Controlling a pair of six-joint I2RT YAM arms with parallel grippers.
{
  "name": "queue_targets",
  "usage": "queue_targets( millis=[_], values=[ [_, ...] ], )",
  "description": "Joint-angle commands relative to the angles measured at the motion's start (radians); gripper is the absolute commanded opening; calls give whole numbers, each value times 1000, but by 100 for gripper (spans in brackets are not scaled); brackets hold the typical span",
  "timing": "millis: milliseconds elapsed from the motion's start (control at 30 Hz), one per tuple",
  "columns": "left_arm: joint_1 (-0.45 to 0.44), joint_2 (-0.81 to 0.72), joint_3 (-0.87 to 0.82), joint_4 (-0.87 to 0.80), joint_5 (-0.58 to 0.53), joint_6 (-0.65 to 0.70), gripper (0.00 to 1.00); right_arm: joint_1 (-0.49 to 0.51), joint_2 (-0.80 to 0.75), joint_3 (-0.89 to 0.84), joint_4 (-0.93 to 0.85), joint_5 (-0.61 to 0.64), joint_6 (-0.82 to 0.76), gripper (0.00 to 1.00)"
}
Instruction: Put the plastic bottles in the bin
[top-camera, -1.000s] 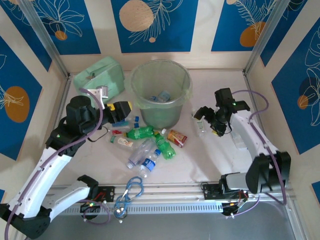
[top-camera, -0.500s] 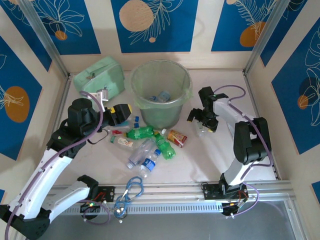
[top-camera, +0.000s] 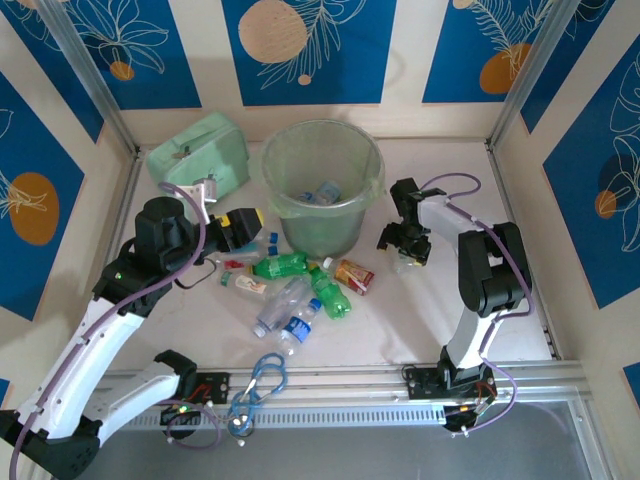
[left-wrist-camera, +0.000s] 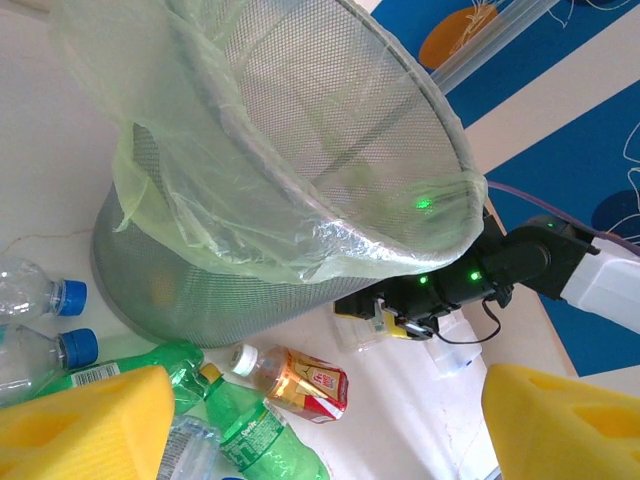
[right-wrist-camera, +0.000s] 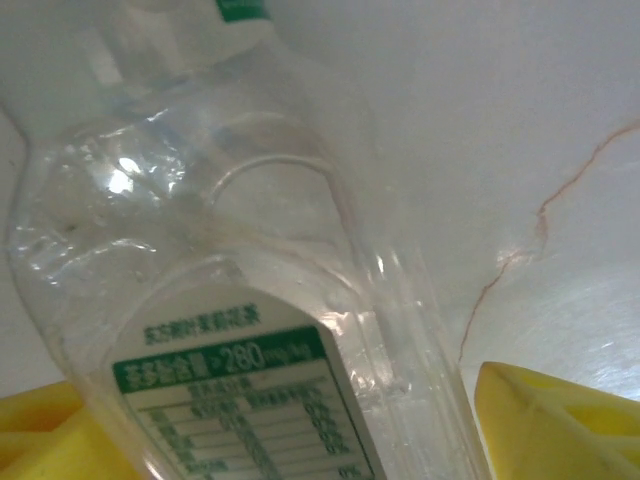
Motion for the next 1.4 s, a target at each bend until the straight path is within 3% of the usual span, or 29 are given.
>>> queue_targets(
  millis=[0,467,867,1067,1367],
  values=[
    [11,-12,-8,7,17,-8,80,-2,-32,-35,-6,23,6,75],
    [11,-3,0,17,33,-8,81,-43,-288,-156,6,-29,41,63],
    [11,9,33,58,94,-20,84,-46,-735,-86,-85,-149,41,60],
    [11,68,66,196,244,-72,88,60,-830,49,-33,-266,24,58],
    [-10,234,199,361,374,-133,93,358,-763,171,112,-200,-12,58]
  ],
)
